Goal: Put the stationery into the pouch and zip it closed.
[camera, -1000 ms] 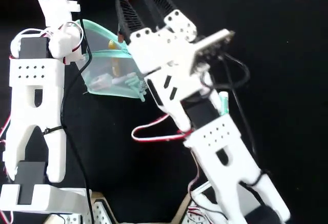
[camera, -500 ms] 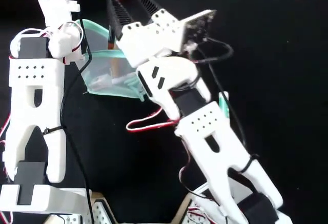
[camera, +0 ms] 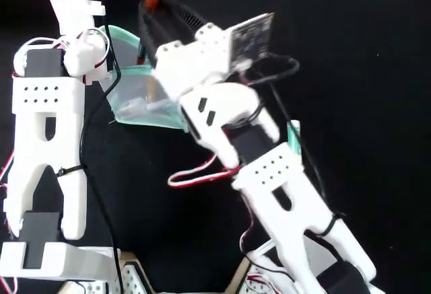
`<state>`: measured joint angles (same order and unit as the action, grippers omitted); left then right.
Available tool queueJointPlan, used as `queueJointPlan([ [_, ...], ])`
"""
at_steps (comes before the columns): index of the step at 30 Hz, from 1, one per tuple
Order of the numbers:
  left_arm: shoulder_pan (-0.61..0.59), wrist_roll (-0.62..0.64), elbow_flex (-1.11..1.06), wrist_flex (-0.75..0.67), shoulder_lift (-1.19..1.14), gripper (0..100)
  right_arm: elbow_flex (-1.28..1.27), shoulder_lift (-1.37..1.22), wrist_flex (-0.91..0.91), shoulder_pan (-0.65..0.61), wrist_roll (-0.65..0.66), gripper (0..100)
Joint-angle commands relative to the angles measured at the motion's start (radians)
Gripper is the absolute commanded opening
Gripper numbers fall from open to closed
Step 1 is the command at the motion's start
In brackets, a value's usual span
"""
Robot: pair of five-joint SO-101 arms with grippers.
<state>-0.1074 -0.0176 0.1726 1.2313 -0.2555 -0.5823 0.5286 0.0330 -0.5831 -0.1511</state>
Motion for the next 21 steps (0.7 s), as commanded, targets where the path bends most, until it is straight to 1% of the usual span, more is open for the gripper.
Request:
queueJointPlan([
  [1, -0.001, -0.012, -0.216, -0.008, -0.153, 3, -0.058, 0.031, -0.058, -0.054, 0.114, 1.2],
  [5, -0.001, -0.012, -0.216, -0.008, -0.155, 3, -0.097, 0.045, -0.074, -0.046, 0.272, 1.2],
  [8, -0.001, -0.012, -0.216, -0.008, -0.155, 3, -0.104, 0.082, -0.083, -0.037, 0.336, 1.3],
  [10, -0.001, -0.012, -0.216, -0.008, -0.155, 3, -0.094, 0.110, -0.144, -0.037, 0.347, 4.5],
  [14, -0.002, -0.012, -0.216, -0.008, -0.155, 3, -0.021, 0.163, -0.339, -0.037, 0.338, 25.3],
  [15, -0.002, -0.012, -0.216, -0.008, -0.155, 3, 0.013, 0.173, -0.400, -0.040, 0.338, 29.0],
  [16, -0.005, -0.012, -0.216, -0.008, -0.155, 3, 0.053, 0.182, -0.468, -0.051, 0.338, 30.7],
  [18, -0.005, -0.012, -0.216, -0.009, -0.155, 3, 0.139, 0.202, -0.580, -0.060, 0.338, 29.7],
  [21, -0.005, -0.014, -0.216, -0.009, -0.155, 3, 0.245, 0.234, -0.655, -0.057, 0.338, 26.1],
])
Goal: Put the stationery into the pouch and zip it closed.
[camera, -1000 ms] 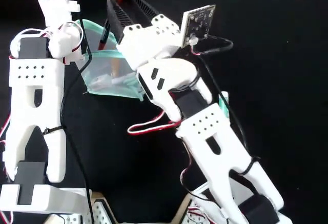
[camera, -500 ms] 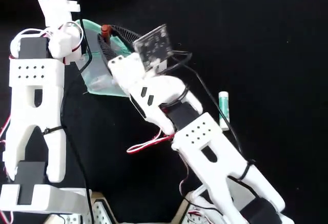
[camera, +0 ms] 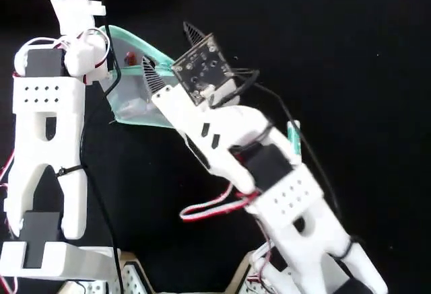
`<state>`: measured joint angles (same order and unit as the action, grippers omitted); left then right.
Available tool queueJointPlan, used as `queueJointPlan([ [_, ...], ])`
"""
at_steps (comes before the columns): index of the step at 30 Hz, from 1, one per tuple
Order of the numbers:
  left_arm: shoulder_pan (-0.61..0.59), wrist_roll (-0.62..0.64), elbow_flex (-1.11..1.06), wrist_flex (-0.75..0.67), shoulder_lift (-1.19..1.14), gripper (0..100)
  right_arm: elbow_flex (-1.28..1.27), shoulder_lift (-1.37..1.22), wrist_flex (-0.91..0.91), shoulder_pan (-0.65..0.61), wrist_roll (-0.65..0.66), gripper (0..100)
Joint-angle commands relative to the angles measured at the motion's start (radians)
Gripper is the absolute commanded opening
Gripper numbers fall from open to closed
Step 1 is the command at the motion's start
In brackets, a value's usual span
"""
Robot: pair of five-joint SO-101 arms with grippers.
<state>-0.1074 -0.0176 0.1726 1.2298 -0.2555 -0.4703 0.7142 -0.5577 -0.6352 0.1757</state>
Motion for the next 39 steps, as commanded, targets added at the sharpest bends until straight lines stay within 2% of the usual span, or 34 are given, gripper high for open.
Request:
queueJointPlan([
  [1, -0.005, -0.014, -0.216, -0.008, -0.155, 3, 0.156, 0.058, -0.064, 0.000, 0.011, 24.9],
  [6, -0.005, -0.014, -0.216, -0.008, -0.155, 3, 0.188, 0.088, -0.071, 0.133, 0.011, 14.0],
  [10, -0.005, -0.014, -0.216, -0.008, -0.155, 3, 0.094, 0.094, -0.161, 0.338, 0.014, 0.9],
  [13, -0.005, -0.014, -0.216, -0.008, -0.155, 3, -0.007, 0.087, -0.279, 0.502, 0.012, 8.2],
  [18, -0.005, -0.014, -0.216, -0.008, -0.155, 3, -0.243, 0.081, -0.364, 0.621, 0.018, 23.8],
  [22, -0.005, -0.014, -0.216, -0.008, -0.155, 3, -0.321, -0.005, -0.364, 0.712, 0.017, 21.1],
  [27, -0.005, -0.014, -0.216, -0.008, -0.155, 3, -0.288, -0.257, -0.371, 0.813, 0.012, 19.1],
  [31, -0.005, -0.014, -0.216, -0.008, -0.155, 3, -0.174, -0.504, -0.436, 0.876, 0.012, 19.1],
  [35, -0.005, -0.014, -0.216, -0.008, -0.155, 3, 0.001, -0.751, -0.557, 0.876, 0.011, 19.1],
  [39, -0.005, -0.014, -0.216, -0.008, -0.155, 3, 0.150, -0.932, -0.585, 0.885, 0.011, 19.1],
])
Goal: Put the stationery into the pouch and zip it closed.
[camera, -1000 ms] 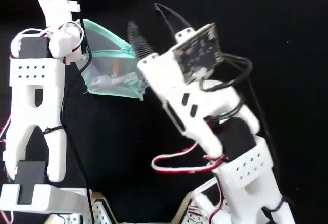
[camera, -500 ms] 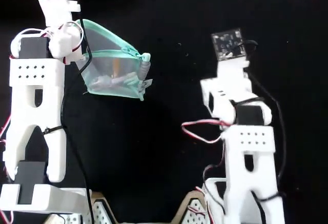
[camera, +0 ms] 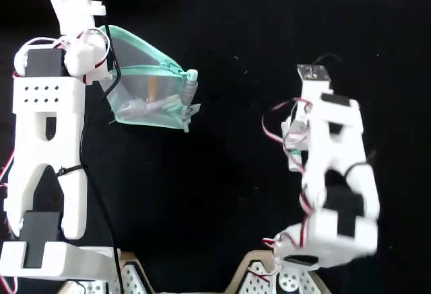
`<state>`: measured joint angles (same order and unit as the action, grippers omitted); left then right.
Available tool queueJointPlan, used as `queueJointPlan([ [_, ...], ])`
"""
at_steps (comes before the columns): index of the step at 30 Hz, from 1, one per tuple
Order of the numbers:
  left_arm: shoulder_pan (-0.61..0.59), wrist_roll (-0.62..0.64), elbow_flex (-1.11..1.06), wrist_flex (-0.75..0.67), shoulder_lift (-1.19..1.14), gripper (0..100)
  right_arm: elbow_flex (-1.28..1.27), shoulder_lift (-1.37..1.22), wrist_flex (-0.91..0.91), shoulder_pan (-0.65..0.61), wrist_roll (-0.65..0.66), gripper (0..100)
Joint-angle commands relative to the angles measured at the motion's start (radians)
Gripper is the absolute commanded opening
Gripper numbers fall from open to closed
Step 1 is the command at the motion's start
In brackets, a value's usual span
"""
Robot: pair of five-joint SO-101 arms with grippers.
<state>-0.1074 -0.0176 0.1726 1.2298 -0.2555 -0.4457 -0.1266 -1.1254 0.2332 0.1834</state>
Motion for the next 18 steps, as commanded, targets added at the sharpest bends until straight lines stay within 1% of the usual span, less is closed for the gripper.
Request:
queueJointPlan([
  [1, -0.005, -0.014, -0.216, -0.008, -0.155, 3, 0.148, -0.119, -0.015, 0.017, 0.005, 19.1],
  [9, -0.005, -0.014, -0.216, -0.008, -0.155, 3, 0.213, -0.185, 0.015, 0.011, 0.012, 17.8],
  [10, -0.005, -0.014, -0.216, -0.008, -0.155, 3, 0.209, -0.185, 0.020, 0.009, 0.014, 15.2],
  [13, -0.005, -0.014, -0.216, -0.008, -0.155, 3, 0.205, -0.177, 0.020, 0.008, 0.071, 0.5],
  [14, -0.005, -0.014, -0.216, -0.008, -0.155, 3, 0.205, -0.176, 0.014, 0.011, 0.089, 2.5],
  [18, -0.005, -0.014, -0.216, -0.008, -0.155, 3, 0.157, -0.102, 0.009, 0.011, 0.135, 1.2],
])
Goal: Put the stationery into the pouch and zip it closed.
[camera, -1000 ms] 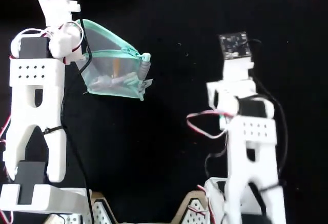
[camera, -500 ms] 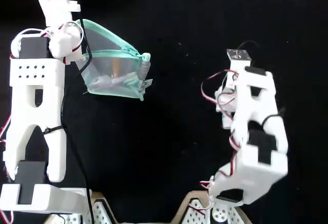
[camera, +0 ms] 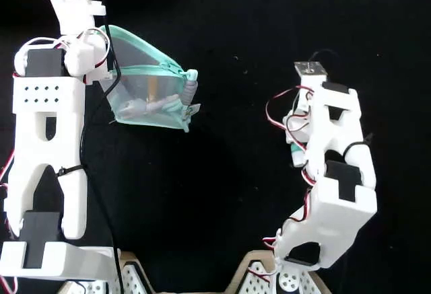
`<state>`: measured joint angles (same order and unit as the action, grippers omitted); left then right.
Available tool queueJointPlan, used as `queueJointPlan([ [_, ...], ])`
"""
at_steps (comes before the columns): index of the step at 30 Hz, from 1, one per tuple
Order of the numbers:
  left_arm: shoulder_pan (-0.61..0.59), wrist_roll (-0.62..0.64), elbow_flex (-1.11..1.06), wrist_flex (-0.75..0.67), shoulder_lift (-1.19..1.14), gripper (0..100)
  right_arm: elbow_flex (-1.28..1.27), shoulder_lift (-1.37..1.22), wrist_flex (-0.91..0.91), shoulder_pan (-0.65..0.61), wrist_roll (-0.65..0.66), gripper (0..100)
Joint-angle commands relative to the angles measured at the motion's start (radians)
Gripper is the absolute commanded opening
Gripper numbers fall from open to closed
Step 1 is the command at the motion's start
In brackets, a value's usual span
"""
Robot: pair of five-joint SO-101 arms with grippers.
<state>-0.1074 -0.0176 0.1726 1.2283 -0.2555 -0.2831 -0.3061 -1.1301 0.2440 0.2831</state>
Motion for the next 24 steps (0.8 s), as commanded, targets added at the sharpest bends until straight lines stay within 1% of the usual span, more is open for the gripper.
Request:
queueJointPlan([
  [1, -0.005, -0.014, -0.216, -0.006, -0.155, 3, -0.039, 0.120, 0.017, -0.005, 0.049, 1.2],
  [4, -0.005, -0.014, -0.216, -0.006, -0.155, 3, -0.196, 0.298, 0.066, -0.058, 0.103, 1.2],
  [9, -0.005, -0.014, -0.216, -0.006, -0.155, 3, -0.565, 0.625, 0.299, -0.158, 0.141, 1.2],
  [11, -0.005, -0.014, -0.216, -0.006, -0.155, 3, -0.648, 0.700, 0.348, -0.189, 0.144, 1.6],
  [13, -0.007, -0.014, -0.216, -0.006, -0.155, 3, -0.661, 0.719, 0.325, -0.216, 0.138, 5.9],
  [16, -0.007, -0.014, -0.216, -0.006, -0.155, 3, -0.615, 0.705, 0.227, -0.247, 0.138, 18.2],
  [17, -0.007, -0.014, -0.216, -0.006, -0.155, 3, -0.588, 0.693, 0.195, -0.256, 0.138, 20.8],
  [20, -0.007, -0.014, -0.216, -0.006, -0.155, 3, -0.493, 0.653, 0.120, -0.281, 0.138, 21.0],
  [24, -0.007, -0.014, -0.216, -0.006, -0.155, 3, -0.383, 0.593, 0.109, -0.292, 0.137, 20.2],
])
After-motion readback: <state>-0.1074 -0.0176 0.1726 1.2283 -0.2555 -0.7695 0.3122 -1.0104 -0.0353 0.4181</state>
